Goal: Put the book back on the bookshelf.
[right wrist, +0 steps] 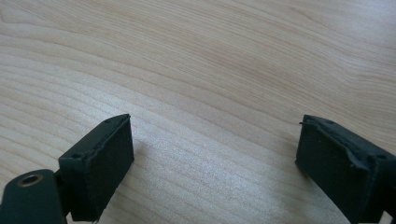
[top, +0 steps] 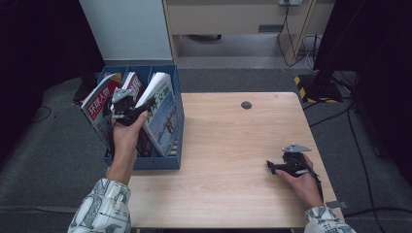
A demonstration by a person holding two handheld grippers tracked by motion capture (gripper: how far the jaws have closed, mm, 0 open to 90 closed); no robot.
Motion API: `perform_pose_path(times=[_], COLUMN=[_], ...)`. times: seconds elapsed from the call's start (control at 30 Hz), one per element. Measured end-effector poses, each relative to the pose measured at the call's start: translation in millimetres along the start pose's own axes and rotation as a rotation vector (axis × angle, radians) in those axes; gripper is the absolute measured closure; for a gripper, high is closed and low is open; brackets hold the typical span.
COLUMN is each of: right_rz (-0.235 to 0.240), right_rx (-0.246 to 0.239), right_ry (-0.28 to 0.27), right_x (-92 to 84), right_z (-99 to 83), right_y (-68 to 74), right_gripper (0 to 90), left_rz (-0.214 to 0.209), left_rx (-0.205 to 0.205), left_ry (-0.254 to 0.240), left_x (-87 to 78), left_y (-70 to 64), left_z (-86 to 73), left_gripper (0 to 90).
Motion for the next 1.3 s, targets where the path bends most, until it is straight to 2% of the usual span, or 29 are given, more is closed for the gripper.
perform_pose_path(times=[0.17, 0.43, 0.63, 1.07, 1.3], right_rz=[0.000, 0.002, 0.002, 0.006, 0.006], right_rx=[-0.001, -0.001, -0.002, -0.002, -0.002], right_ry=[0.001, 0.002, 0.003, 0.004, 0.004], right_x=[-0.1, -0.1, -0.2, -0.2, -0.3], right_z=[-0.1, -0.1, -0.2, -0.3, -0.3], right_y=[0.0, 0.1, 0.2, 0.7, 0.8], right_gripper=[11.1, 11.0, 11.0, 10.8, 10.8], left_rz=[-0.007, -0.002, -0.022, -0.046, -0.038], left_rx=[0.002, 0.006, 0.004, 0.033, 0.031], left_ry=[0.009, 0.012, 0.011, 0.034, 0.045], left_x=[-1.6, -8.1, -12.3, -24.9, -27.3], left_y=[-1.7, -2.6, -5.4, -14.2, -12.4], left_z=[-2.7, -8.9, -11.6, -24.8, -30.0], left_gripper=[57.0, 51.9, 49.6, 44.1, 42.4])
Point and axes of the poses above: each handheld gripper's, and its own axes: x roughly forward along the jaws, z roughly out of its top, y roughly to its left, the point moved 8 cm from there along x, roughly forward along the jaws, and after that the axes turned 7 degrees about -z, right-handed, at the moved point
